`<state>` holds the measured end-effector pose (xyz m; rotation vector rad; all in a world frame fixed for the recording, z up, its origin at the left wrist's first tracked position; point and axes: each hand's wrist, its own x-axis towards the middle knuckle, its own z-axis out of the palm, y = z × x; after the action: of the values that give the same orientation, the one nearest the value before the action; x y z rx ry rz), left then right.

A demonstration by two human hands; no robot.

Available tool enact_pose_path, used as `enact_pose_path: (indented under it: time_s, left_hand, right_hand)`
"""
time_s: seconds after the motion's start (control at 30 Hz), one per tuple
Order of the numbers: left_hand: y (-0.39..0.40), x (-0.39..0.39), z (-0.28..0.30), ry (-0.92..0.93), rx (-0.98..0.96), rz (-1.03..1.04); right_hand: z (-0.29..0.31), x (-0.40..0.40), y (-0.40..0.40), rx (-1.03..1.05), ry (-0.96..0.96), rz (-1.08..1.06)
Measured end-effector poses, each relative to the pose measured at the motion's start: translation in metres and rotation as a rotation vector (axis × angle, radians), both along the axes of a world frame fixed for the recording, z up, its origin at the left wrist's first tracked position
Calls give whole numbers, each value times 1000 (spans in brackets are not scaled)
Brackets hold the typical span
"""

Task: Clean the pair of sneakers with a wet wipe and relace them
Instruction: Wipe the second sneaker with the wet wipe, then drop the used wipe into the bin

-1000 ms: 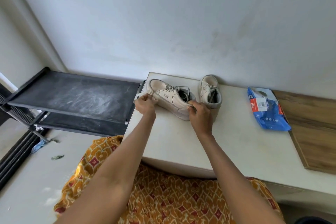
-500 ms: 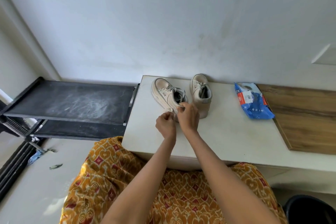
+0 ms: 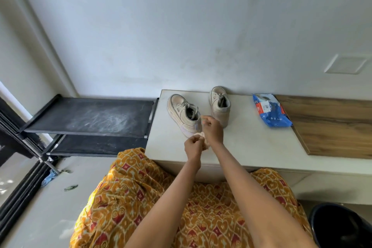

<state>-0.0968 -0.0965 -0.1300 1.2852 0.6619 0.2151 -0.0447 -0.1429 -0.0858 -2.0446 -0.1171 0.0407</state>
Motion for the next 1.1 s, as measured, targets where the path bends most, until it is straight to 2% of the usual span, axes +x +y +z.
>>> enact_pose_path:
  time_s: [0.1,0.23,0.37,0.6,0.73,0.97,1.1]
  left_hand:
    - [-2,0,8,-14,-263,-157]
    - [-16,12,25,-112,-352,-445]
    - [-50,29,46,-69,-291,-438]
    - [-171,45,58,26,-39,-501]
    - [-272,42,50,106,-84,-644]
    - [-397,0,0,368,-93,-943]
    - [-436,-13,-41,503,-64,-1041]
  right_hand:
    - [8,0,-40,44,137,155]
    - [13,3,-95,170,449,322]
    - [16,5,-150,283,427,325]
    - [15,-13,-259,308,283,-64]
    - [-11,-36,-339,339,259,-415]
    - [-81,-84,-458,223,425,-952]
    - [-129,-103,-486,259,557,-1039]
